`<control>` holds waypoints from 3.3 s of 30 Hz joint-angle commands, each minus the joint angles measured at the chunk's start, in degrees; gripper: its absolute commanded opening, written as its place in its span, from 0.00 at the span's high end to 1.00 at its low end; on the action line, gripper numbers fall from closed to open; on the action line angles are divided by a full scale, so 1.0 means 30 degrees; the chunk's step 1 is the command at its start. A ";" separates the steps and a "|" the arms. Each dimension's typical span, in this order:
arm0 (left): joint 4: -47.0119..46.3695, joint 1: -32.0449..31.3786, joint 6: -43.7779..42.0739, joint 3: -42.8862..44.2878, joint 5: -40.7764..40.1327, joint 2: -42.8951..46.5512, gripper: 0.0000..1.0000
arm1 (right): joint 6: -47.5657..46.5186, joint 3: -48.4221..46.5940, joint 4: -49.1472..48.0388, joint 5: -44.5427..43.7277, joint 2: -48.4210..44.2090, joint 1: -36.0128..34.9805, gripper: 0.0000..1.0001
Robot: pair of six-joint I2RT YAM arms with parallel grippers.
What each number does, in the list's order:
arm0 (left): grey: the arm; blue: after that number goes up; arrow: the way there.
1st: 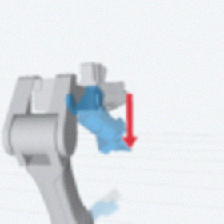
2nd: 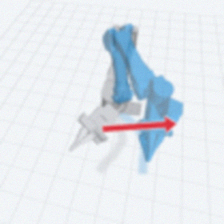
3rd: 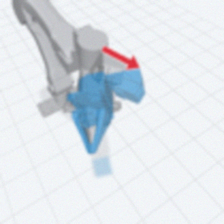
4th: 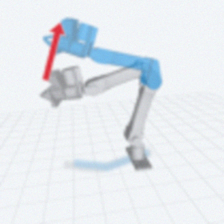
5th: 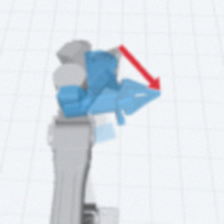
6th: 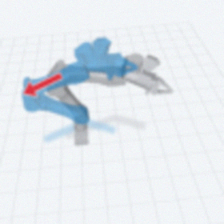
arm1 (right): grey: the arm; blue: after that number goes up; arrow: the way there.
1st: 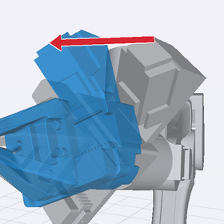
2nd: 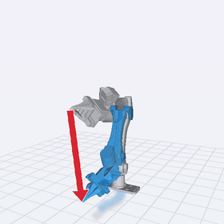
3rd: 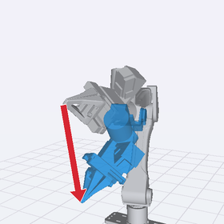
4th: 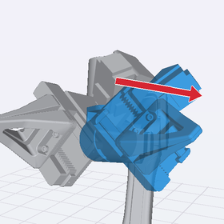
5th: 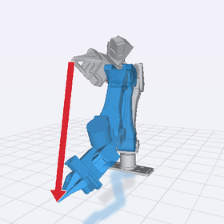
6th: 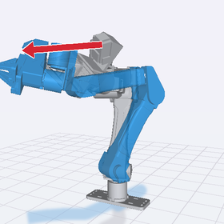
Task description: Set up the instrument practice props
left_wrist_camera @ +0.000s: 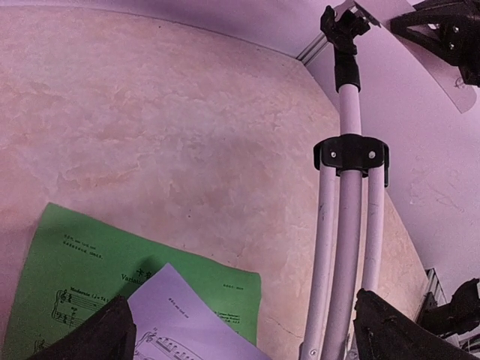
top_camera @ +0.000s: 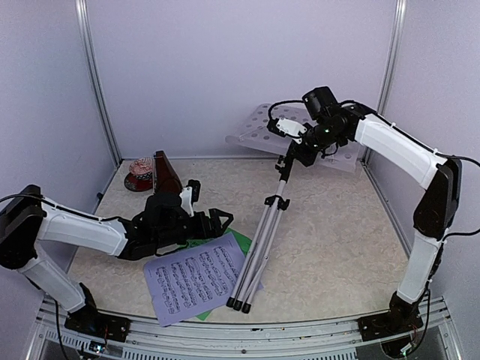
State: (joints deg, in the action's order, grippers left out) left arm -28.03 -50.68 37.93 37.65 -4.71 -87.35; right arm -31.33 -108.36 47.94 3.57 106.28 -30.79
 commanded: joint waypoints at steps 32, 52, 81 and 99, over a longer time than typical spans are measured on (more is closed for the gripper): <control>0.0735 -0.0276 -0.2431 0.0370 -0.0319 0.5116 0.01 | -1.6033 0.1455 -1.9644 -1.5188 -0.7514 -1.1190 1.00; -0.6760 -0.0606 -0.8871 -0.1583 0.0793 0.1789 0.02 | -1.6963 0.7142 -2.2398 -1.2868 -0.9525 -1.1213 1.00; -1.2043 -0.1196 -1.3851 0.2608 0.0637 -0.5807 0.68 | -1.4268 0.8099 -2.0815 -1.0434 -1.0717 -1.1213 1.00; -0.9381 -0.0398 -1.3982 0.5701 0.1123 -0.6964 0.87 | -1.3574 0.8147 -2.0673 -0.9533 -1.0812 -1.1213 1.00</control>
State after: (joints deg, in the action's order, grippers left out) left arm -58.63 -52.56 -3.51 52.42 -1.76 -106.50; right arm -75.37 -81.54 -1.15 -28.05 78.94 -64.01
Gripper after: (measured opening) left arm 0.116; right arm 0.007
